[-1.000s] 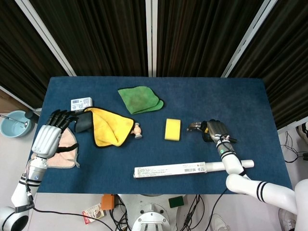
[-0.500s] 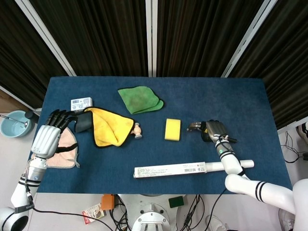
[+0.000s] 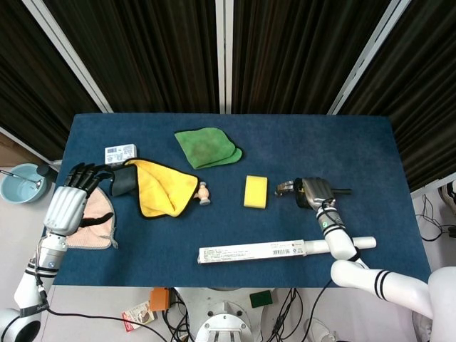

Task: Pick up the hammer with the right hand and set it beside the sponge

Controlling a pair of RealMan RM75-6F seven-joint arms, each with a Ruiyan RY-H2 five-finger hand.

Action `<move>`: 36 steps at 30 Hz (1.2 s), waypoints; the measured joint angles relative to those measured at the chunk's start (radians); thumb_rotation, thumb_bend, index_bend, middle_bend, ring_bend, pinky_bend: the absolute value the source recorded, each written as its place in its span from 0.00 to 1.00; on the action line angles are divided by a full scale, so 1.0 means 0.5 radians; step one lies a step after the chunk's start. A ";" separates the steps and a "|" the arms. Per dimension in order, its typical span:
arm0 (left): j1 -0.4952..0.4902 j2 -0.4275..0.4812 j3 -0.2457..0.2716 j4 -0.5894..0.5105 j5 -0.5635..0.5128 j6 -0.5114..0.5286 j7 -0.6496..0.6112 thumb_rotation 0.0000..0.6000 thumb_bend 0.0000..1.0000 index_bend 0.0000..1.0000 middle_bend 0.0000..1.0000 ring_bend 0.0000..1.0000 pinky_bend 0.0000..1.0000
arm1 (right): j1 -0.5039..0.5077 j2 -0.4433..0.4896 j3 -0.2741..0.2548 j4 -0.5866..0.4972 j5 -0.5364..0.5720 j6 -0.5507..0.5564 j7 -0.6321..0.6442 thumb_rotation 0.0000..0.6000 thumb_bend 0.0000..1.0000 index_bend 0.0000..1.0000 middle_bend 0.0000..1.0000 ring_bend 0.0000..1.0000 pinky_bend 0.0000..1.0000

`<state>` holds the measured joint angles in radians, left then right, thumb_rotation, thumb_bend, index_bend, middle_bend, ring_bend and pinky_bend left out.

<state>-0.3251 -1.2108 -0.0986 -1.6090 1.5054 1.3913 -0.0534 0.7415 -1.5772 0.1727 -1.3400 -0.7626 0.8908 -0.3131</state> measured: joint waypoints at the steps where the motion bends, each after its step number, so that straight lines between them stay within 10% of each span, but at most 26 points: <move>1: 0.001 -0.001 0.001 0.002 0.000 -0.001 -0.002 1.00 0.04 0.23 0.14 0.08 0.08 | -0.002 -0.001 0.002 0.003 -0.020 0.002 0.011 1.00 0.91 0.73 0.59 0.45 0.40; 20: 0.027 -0.022 0.013 0.044 -0.018 -0.008 -0.034 1.00 0.04 0.23 0.14 0.08 0.08 | -0.053 0.041 0.046 0.055 -0.468 -0.045 0.401 1.00 1.00 1.00 0.78 0.70 0.67; 36: 0.042 -0.031 0.010 0.041 -0.018 0.006 -0.004 1.00 0.04 0.23 0.14 0.08 0.08 | -0.095 0.238 0.110 -0.228 -0.709 -0.008 0.645 1.00 1.00 1.00 0.89 0.83 0.79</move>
<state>-0.3041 -1.2262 -0.0937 -1.5883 1.4965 1.3946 -0.0555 0.6942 -1.4582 0.2277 -1.4542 -1.1169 0.8868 0.0093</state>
